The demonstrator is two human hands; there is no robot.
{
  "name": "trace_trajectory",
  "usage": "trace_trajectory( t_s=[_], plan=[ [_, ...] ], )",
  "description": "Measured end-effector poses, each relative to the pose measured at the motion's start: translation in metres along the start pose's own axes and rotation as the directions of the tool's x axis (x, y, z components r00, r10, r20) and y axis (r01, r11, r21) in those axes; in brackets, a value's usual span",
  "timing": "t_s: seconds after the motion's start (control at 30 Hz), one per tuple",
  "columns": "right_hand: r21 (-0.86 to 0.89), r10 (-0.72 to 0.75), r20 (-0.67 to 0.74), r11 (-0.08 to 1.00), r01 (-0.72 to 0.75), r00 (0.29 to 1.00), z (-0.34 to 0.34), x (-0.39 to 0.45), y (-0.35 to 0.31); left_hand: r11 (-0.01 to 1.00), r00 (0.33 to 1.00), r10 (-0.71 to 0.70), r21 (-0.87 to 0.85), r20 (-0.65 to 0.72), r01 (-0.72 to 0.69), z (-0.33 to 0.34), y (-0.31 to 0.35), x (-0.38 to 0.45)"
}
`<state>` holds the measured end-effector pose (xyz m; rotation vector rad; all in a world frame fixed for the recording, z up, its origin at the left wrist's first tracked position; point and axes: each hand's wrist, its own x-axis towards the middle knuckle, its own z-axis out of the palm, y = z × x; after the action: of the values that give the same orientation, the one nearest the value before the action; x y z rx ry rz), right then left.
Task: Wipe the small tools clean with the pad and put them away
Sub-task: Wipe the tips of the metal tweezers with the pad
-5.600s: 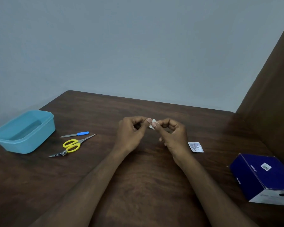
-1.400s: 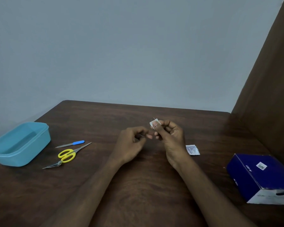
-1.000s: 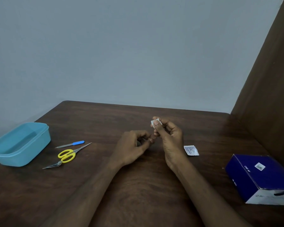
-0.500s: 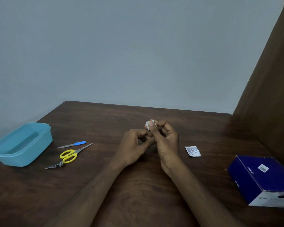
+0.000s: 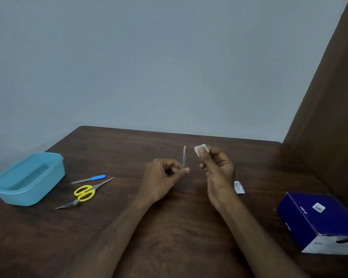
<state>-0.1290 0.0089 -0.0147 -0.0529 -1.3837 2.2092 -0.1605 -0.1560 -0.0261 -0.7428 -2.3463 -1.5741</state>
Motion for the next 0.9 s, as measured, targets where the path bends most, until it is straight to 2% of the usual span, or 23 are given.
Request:
trace_trajectory(
  t_s=[0.17, 0.3, 0.4, 0.6, 0.7, 0.8, 0.9],
  plan=[
    [-0.244, 0.095, 0.156, 0.968, -0.054, 0.983, 0.002, -0.004, 0.012, 0.998, 0.997, 0.001, 0.067, -0.08, 0.004, -0.001, -0.004, 0.001],
    [-0.386, 0.086, 0.173, 0.922, -0.013, 0.981, -0.002, -0.002, 0.02, 0.959, 0.993, 0.011, 0.284, -0.114, 0.022, 0.001, -0.004, -0.002],
    [-0.442, 0.062, 0.169, 0.897, 0.019, 0.984, -0.004, 0.002, 0.023, 0.932, 0.994, 0.047, 0.361, -0.103, -0.007, 0.001, -0.003, -0.002],
    [-0.422, 0.009, 0.012, 0.907, -0.003, 1.0, -0.006, 0.008, 0.025, 0.9, 0.999, -0.016, 0.435, -0.035, 0.03, -0.001, -0.002, -0.003],
    [-0.283, -0.054, -0.063, 0.959, 0.034, 0.997, -0.006, 0.011, 0.012, 0.869, 0.998, -0.062, 0.491, -0.022, 0.065, -0.001, 0.003, -0.003],
    [-0.152, -0.052, 0.0, 0.987, 0.052, 0.999, -0.007, 0.012, 0.002, 0.862, 0.994, -0.092, 0.494, -0.066, 0.112, -0.002, 0.004, -0.002],
    [-0.323, 0.111, 0.122, 0.944, -0.066, 0.986, -0.009, 0.008, 0.015, 0.871, 0.99, -0.087, 0.474, -0.114, 0.131, -0.002, 0.003, -0.001]
  ],
)
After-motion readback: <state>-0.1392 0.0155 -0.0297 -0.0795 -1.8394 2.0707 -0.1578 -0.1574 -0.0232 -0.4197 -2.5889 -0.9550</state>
